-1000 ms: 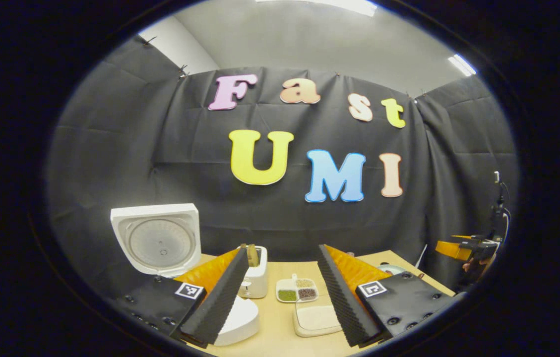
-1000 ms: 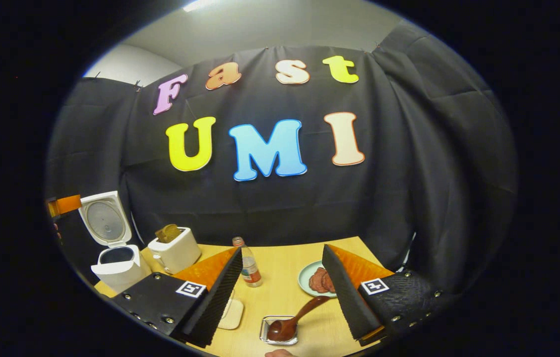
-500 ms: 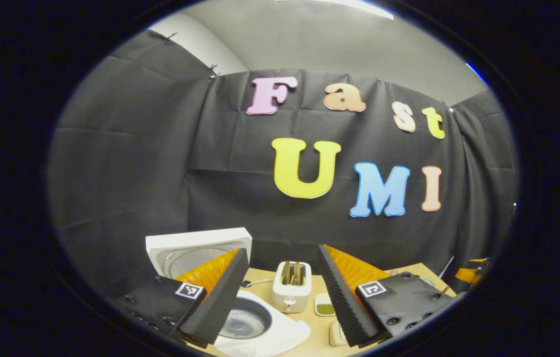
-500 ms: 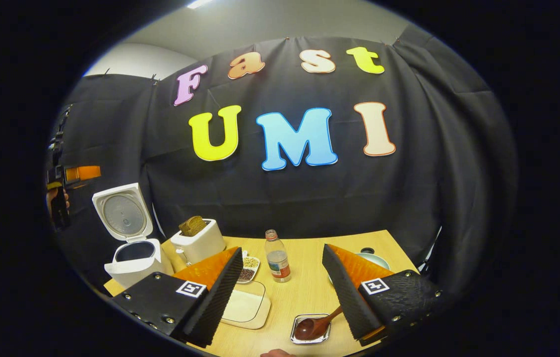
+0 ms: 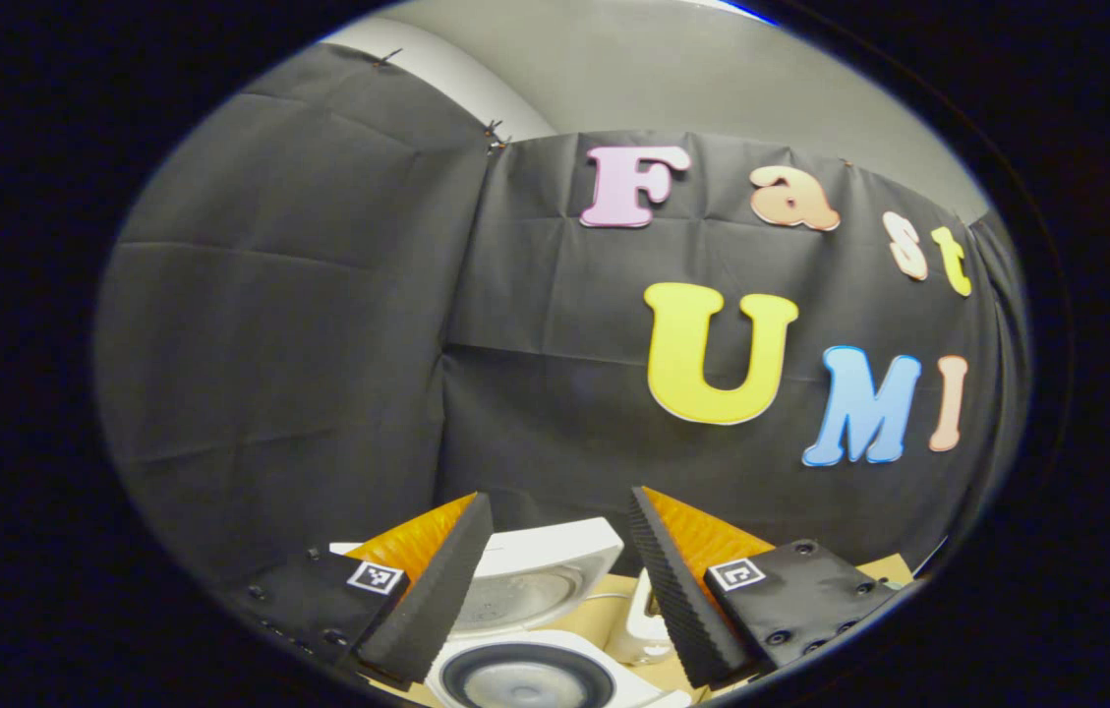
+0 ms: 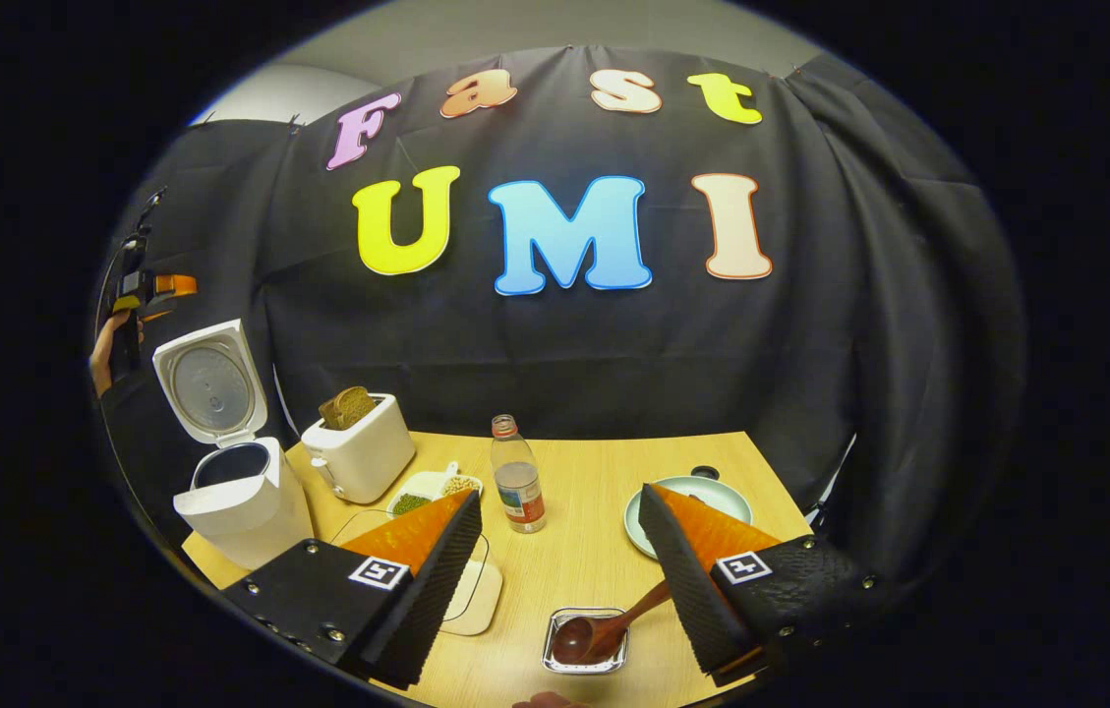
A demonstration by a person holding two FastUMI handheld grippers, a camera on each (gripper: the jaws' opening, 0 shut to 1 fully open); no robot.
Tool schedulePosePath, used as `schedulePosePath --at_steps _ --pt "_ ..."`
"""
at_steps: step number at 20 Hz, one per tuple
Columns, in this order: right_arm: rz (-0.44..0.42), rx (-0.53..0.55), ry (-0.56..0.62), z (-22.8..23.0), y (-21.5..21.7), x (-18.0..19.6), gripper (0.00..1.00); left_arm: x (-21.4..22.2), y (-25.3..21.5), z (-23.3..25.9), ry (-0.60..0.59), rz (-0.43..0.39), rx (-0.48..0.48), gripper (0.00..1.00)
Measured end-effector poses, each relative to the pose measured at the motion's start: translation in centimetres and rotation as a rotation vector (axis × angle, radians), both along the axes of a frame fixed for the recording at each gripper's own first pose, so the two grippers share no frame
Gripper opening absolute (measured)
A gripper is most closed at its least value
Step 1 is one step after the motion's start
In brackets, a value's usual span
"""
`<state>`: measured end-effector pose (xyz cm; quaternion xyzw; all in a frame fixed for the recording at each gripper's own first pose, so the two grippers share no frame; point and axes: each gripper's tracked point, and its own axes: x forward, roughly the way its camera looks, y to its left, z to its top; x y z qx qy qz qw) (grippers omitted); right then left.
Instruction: Close the left gripper, press the button to open the rice cooker; take a wooden spoon from the chopstick holder with the right hand, scoop a spoonful of rice and pour it into the rice cooker, then put the wooden spoon back into the chopstick holder.
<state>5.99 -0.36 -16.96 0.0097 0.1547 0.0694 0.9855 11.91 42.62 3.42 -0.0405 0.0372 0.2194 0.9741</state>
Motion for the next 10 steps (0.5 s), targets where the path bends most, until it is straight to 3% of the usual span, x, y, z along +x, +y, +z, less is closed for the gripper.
schedulePosePath --at_steps 6,10 --pt "-0.001 -0.002 0.004 0.3 0.9 1.4 0.98 5.4 5.8 -3.7 0.106 0.098 -0.022 0.96" --pt "0.016 -0.019 0.003 0.2 1.7 1.5 0.98 6.0 7.6 -6.5 0.162 0.146 -0.076 0.96"
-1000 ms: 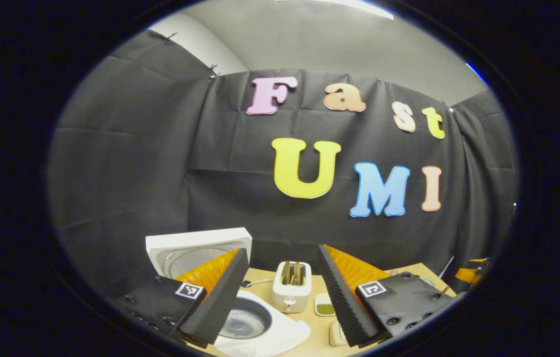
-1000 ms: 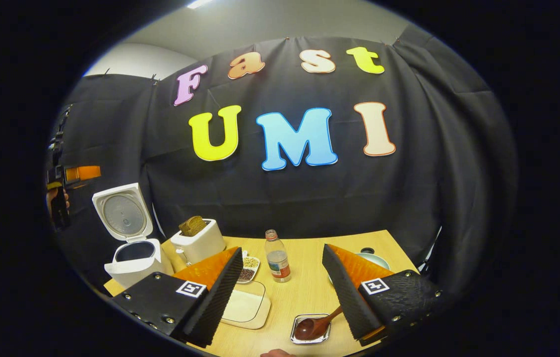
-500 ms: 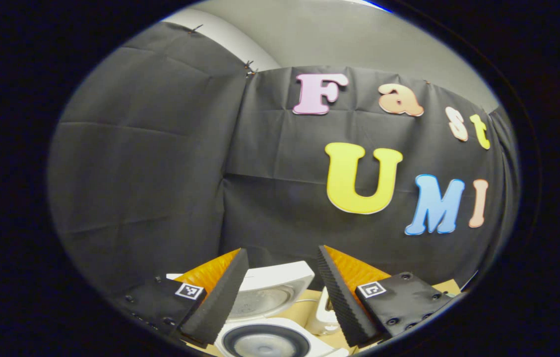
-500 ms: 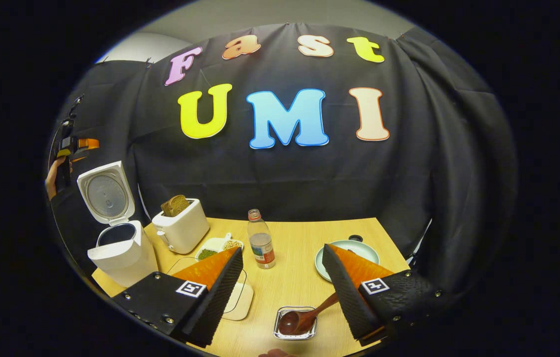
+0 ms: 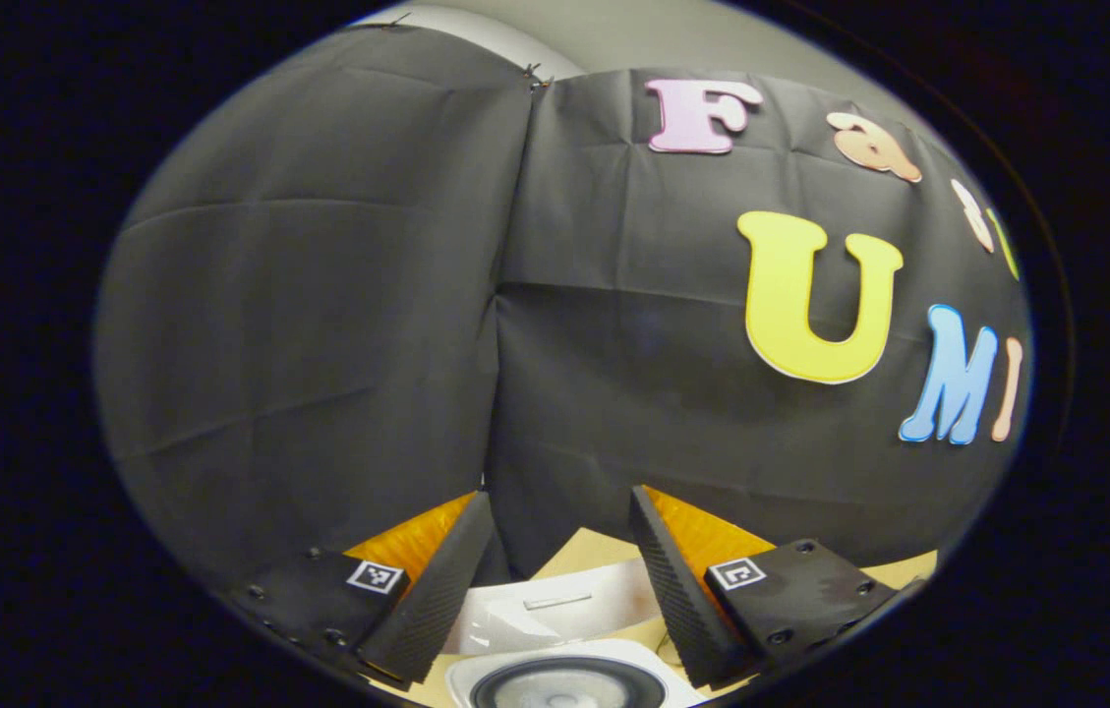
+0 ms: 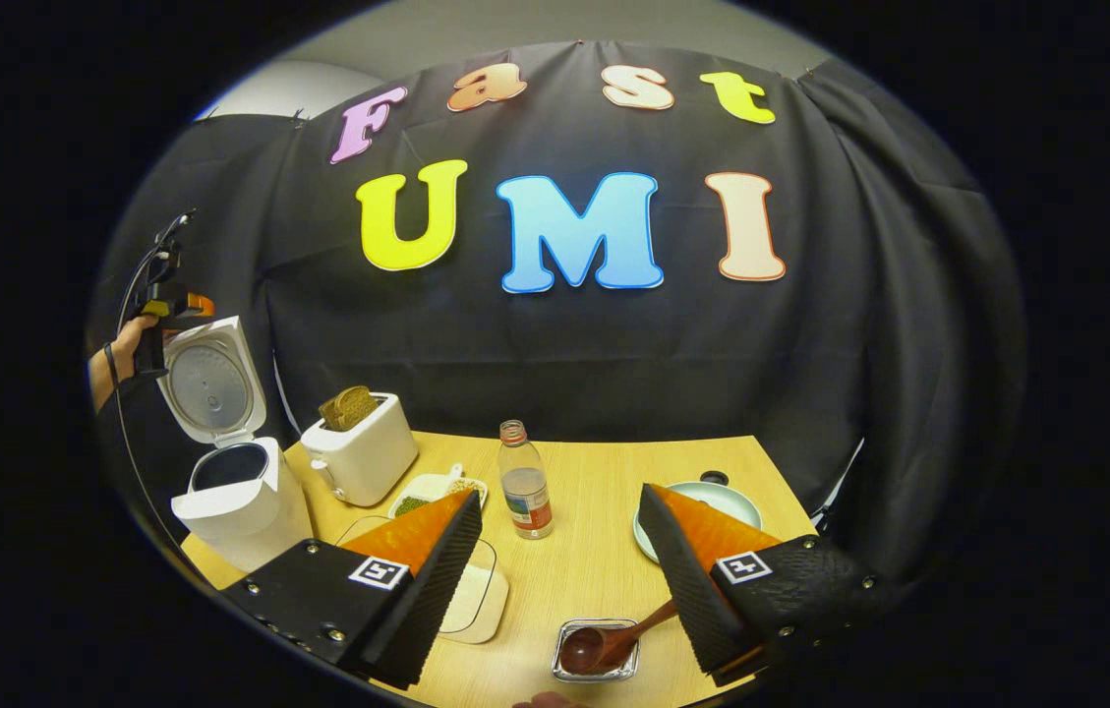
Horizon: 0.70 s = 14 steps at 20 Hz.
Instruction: Close the left gripper, press the button to open the rice cooker; take a wooden spoon from the chopstick holder with the right hand, scoop a spoonful of rice and pour it into the rice cooker, then put the wooden spoon back into the chopstick holder.
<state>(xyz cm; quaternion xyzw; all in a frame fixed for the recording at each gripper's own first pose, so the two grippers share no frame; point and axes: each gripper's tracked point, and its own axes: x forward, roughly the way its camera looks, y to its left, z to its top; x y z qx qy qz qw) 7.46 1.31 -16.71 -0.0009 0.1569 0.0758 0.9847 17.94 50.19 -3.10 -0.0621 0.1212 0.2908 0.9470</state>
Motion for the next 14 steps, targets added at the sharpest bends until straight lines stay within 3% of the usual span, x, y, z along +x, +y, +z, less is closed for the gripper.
schedulePosePath --at_steps 6,14 --pt "-0.006 0.011 0.008 -0.3 -0.1 0.0 0.98 -0.4 -0.7 -0.9 0.054 0.0 -0.001 0.97" --pt "0.002 0.052 -0.081 2.2 0.2 -0.9 0.98 -0.8 -2.0 -0.5 0.012 -0.026 0.029 0.96"
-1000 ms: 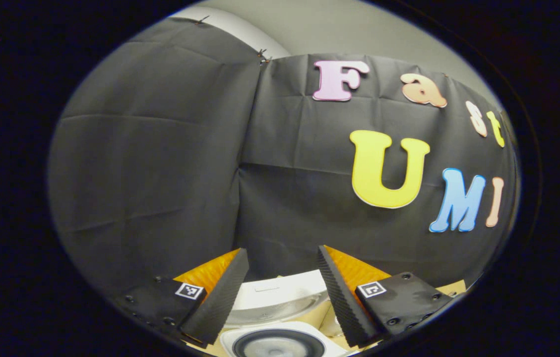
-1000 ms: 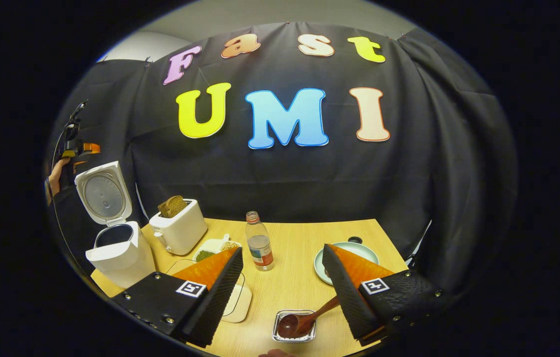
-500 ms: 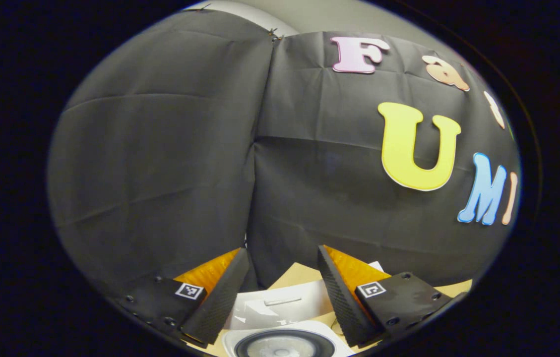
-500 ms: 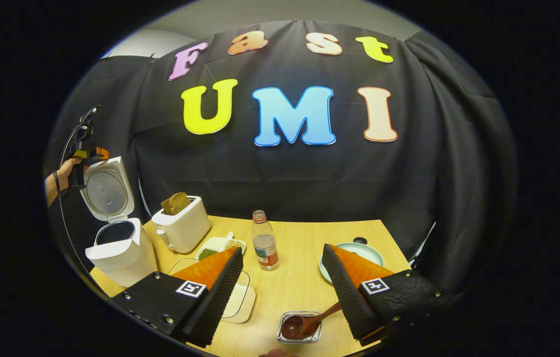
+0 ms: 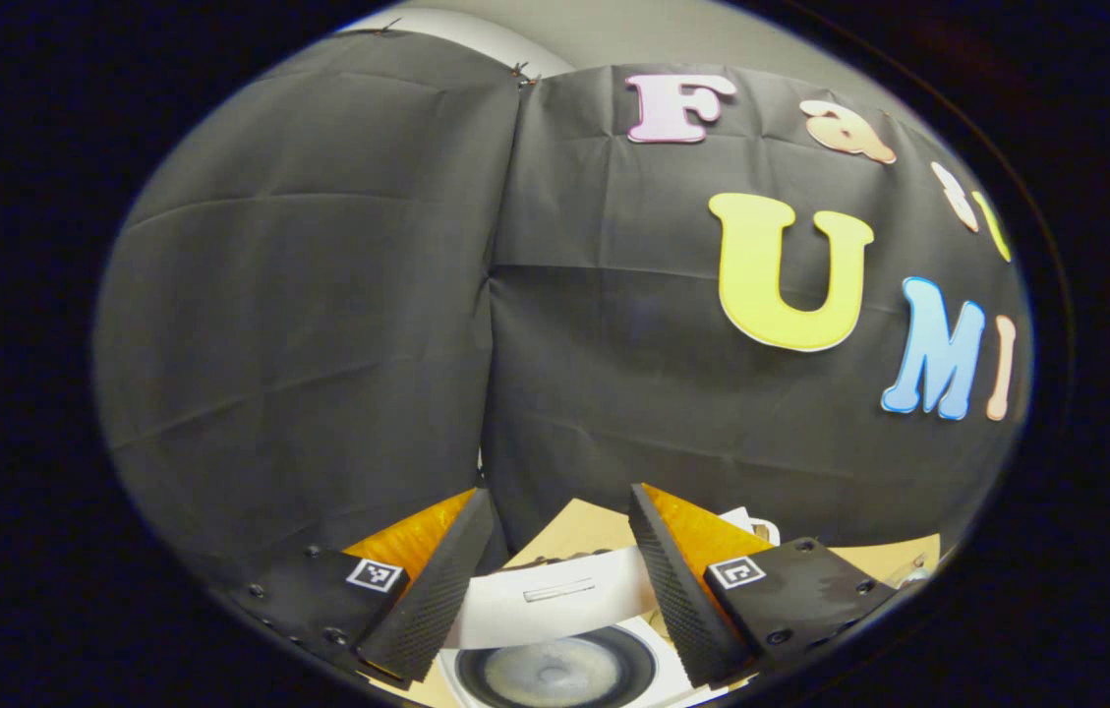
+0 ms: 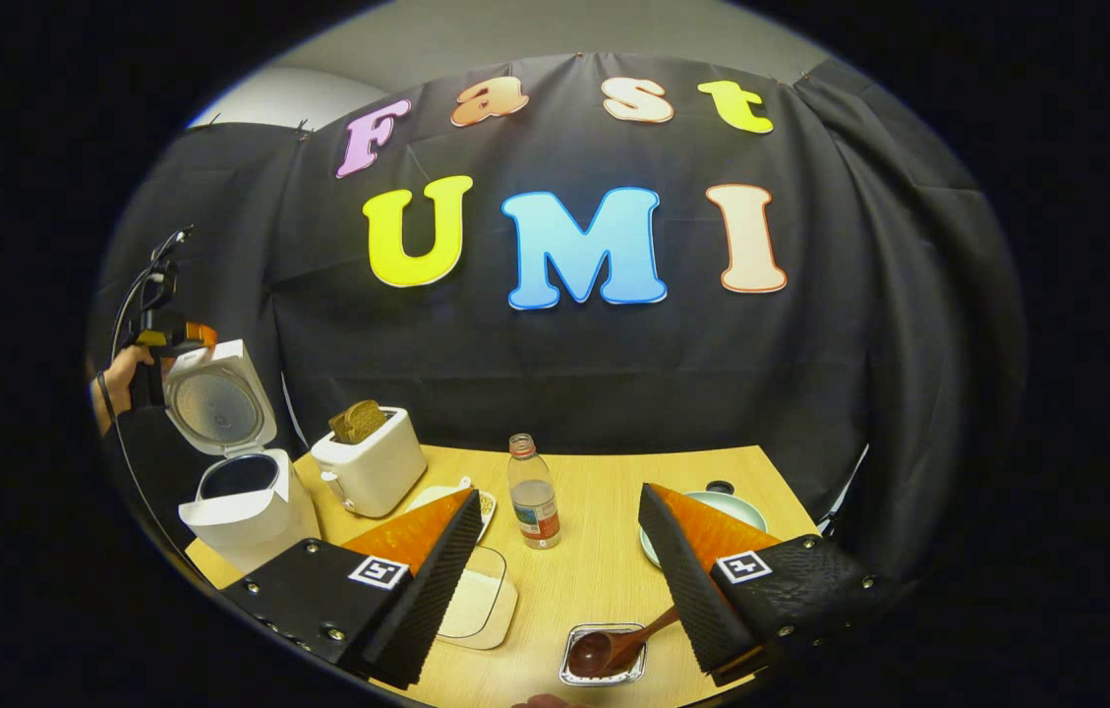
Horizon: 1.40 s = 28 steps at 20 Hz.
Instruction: Close the left gripper, press the button to open the rice cooker; take a wooden spoon from the chopstick holder with the right hand, scoop a spoonful of rice and pour it into the rice cooker, then put the wooden spoon back into the chopstick holder.
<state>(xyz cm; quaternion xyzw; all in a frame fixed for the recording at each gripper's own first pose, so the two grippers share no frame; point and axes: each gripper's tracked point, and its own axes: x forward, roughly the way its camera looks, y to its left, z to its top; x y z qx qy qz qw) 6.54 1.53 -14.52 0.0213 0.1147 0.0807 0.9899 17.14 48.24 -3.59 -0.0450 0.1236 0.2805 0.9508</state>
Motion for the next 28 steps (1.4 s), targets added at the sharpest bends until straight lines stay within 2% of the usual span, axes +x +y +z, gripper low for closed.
schedulePosePath --at_steps 4,8,13,22,28 --pt "-0.009 0.015 -0.028 0.9 -0.9 -0.7 0.98 0.1 -0.9 0.0 -0.052 -0.002 0.005 0.96" --pt "-0.028 0.009 -0.01 0.7 -2.4 -1.6 0.98 -0.6 -0.6 -0.3 -0.033 0.001 0.08 0.97" --pt "-0.031 0.005 0.018 -0.3 -3.2 -2.8 0.98 -1.2 -1.4 -1.3 -0.022 0.016 0.058 0.98" --pt "-0.001 0.004 0.042 -0.8 -3.0 -3.9 0.98 -3.5 -4.3 -5.0 0.1 0.028 -0.098 0.96" --pt "0.006 0.013 0.053 -1.0 -2.2 -4.4 0.98 -4.7 -4.9 -7.3 0.206 0.047 -0.137 0.97"
